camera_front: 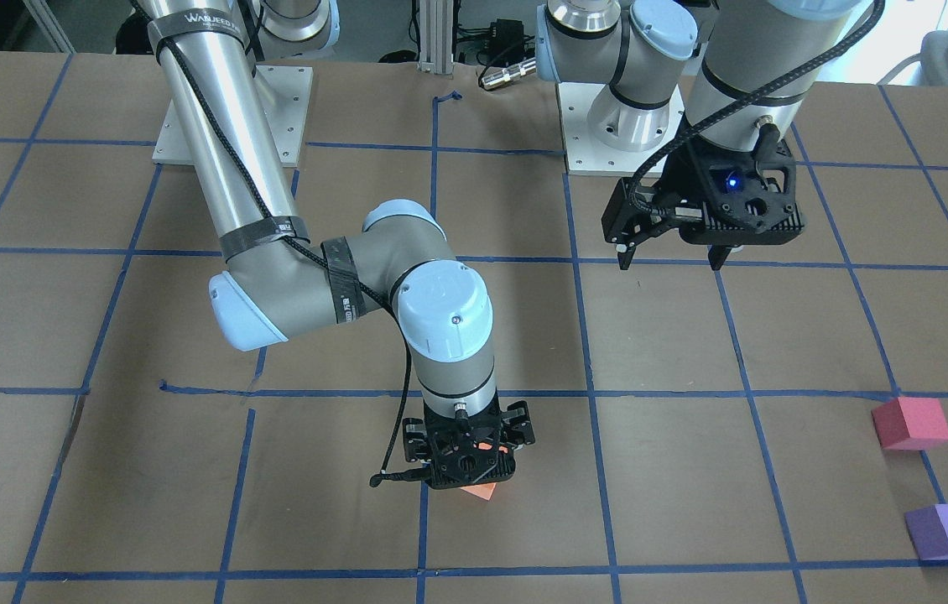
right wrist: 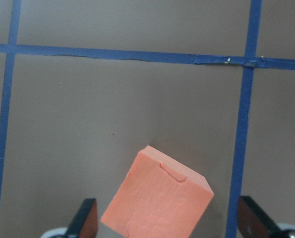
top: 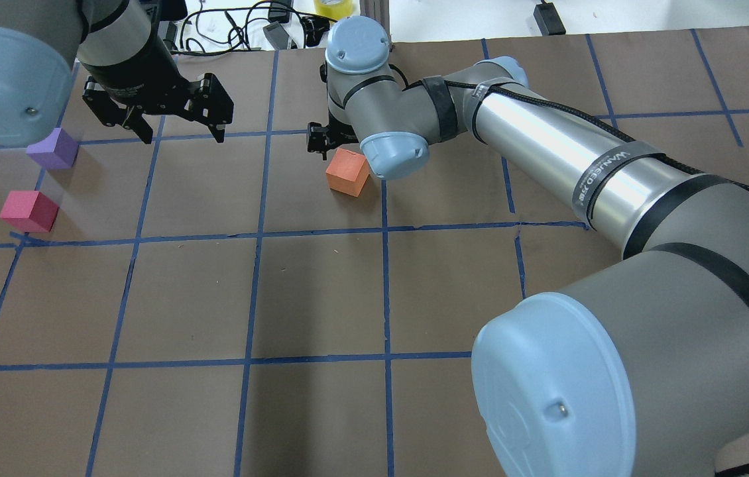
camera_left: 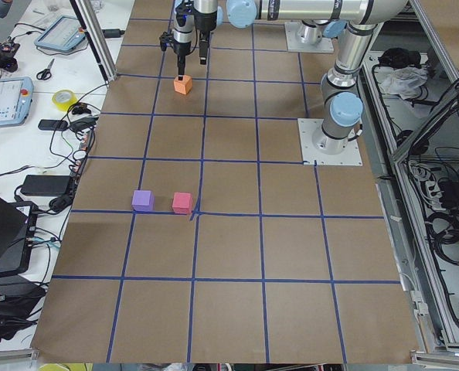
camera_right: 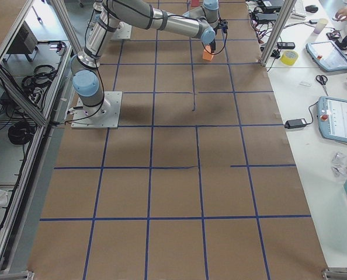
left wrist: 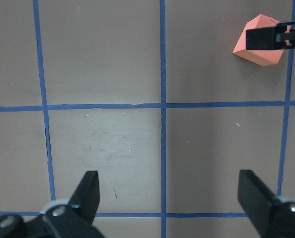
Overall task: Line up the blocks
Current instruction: 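Carry the orange cube toward the table centre and release it, then raise the right gripper away while the left gripper reaches toward the orange cube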
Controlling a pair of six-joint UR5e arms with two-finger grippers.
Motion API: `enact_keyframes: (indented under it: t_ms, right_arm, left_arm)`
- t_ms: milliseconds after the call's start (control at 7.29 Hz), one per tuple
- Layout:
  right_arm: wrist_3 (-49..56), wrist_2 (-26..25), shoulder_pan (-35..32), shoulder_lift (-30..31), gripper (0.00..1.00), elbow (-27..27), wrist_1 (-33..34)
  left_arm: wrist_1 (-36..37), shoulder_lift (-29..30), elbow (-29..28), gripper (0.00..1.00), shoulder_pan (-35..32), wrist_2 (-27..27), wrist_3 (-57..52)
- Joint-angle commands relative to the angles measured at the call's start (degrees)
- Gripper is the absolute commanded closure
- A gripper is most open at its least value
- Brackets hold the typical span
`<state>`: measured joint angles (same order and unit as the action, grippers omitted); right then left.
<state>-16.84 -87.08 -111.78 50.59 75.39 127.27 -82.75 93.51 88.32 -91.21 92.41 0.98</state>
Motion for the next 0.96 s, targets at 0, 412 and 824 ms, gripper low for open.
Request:
enact_keyframes:
  t_ms: [0,412,824]
  right_arm:
    - [0.05,-4.65,0.51,6.68,0.0,1.08,-12.74]
    - [0.49,-4.16,2.44,17.32,0.0,1.43,-26.62]
    - [2.06,-4.33,3.41,20.42,0.0,5.2,-26.64]
  left_arm:
    - [0.13,-0.43,-0.6,0.0,0.41,-0.47,-0.1]
    - [0.66,1.5,-0.86,0.0,0.5,-0.04,-4.2]
    - [12.32,10.34,1.33,0.0,-0.46,-2.66,-3.8]
